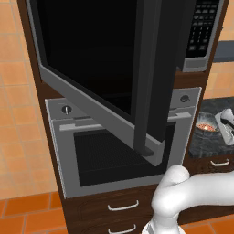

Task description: Open the microwave, place the bowl with waffle inside the microwave, then close the microwave door and turn it on.

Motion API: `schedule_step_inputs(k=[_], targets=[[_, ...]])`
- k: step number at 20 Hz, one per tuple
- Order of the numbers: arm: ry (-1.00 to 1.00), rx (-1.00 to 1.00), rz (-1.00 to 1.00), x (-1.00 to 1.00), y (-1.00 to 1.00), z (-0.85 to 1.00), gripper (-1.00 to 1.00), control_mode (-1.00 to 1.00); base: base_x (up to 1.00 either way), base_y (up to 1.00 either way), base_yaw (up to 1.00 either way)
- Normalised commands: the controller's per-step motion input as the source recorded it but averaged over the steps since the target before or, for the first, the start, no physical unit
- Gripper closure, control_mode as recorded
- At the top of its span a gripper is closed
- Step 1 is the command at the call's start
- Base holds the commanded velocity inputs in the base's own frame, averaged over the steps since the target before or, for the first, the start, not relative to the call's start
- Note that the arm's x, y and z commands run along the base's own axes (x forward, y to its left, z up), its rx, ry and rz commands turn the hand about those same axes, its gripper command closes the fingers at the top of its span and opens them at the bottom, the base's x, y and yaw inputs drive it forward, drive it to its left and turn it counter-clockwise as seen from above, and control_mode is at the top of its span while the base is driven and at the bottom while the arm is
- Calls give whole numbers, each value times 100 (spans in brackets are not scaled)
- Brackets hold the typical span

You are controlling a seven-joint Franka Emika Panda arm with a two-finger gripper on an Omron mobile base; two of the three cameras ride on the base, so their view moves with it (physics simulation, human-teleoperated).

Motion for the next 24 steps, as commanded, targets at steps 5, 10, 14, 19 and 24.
schedule_step_inputs(k=[5,10,14,19,24], targets=[[0,0,0,-1,0,0,100,-100,0,0,0],[-13,10,-1,-73,-11,56,100,-100,0,0,0],[-19,14,0,-100,-4,76,100,-100,0,0,0],[-28,4,0,-100,11,81,100,-100,0,0,0],[-36,0,1,-100,24,86,100,-100,0,0,0]])
